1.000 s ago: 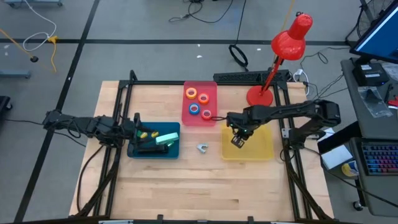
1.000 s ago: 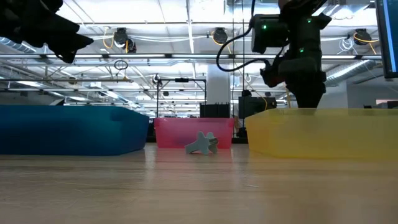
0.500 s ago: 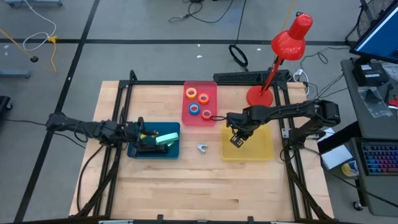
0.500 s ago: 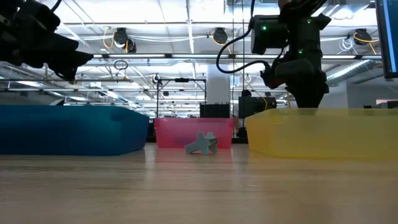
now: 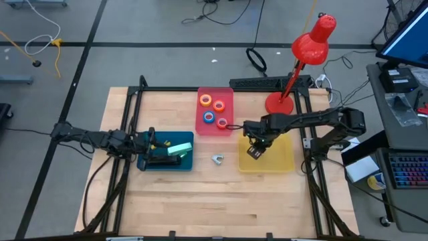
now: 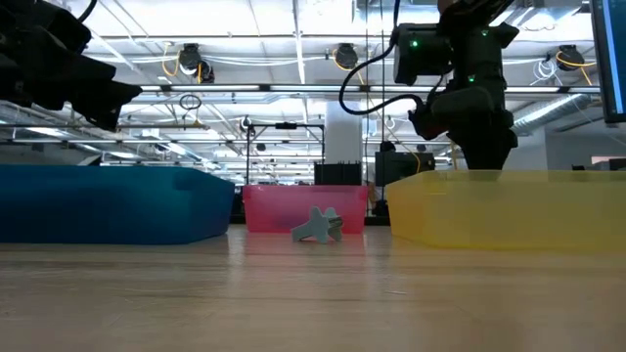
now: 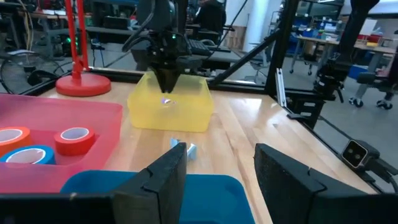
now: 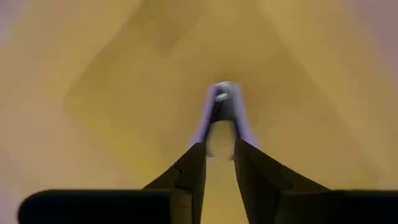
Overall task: Pick and place Stapler, Stapler remover, tape
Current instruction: Put the light blue staple remover into the yellow bin
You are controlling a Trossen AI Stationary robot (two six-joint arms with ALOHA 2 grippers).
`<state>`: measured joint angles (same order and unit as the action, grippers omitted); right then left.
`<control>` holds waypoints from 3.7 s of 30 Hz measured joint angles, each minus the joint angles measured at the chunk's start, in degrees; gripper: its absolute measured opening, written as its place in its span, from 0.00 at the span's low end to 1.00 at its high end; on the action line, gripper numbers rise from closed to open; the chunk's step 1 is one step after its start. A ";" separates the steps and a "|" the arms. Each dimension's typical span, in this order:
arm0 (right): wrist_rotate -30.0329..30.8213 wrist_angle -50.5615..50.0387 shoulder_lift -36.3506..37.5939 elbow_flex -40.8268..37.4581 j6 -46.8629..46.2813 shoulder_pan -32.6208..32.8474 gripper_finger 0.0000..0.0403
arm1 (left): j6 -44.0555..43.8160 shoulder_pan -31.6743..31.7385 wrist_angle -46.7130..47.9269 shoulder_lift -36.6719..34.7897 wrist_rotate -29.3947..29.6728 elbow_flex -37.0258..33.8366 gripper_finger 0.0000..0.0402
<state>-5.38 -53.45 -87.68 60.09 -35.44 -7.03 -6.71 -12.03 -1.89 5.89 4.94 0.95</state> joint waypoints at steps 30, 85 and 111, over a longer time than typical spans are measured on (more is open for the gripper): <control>-12.41 41.95 -0.33 6.19 8.45 5.12 0.00 | -2.48 0.00 -0.04 0.02 -0.18 0.00 0.46; -8.37 22.80 -23.06 21.96 28.51 1.46 0.36 | 0.22 0.00 0.28 0.04 -0.34 -0.01 0.46; -9.79 32.27 -23.04 15.40 24.07 1.66 0.38 | -0.54 0.00 0.33 0.04 -0.31 -0.02 0.46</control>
<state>-15.18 -21.17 -110.72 75.48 -11.37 -5.37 -7.25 -12.03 -1.56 5.93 4.62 0.93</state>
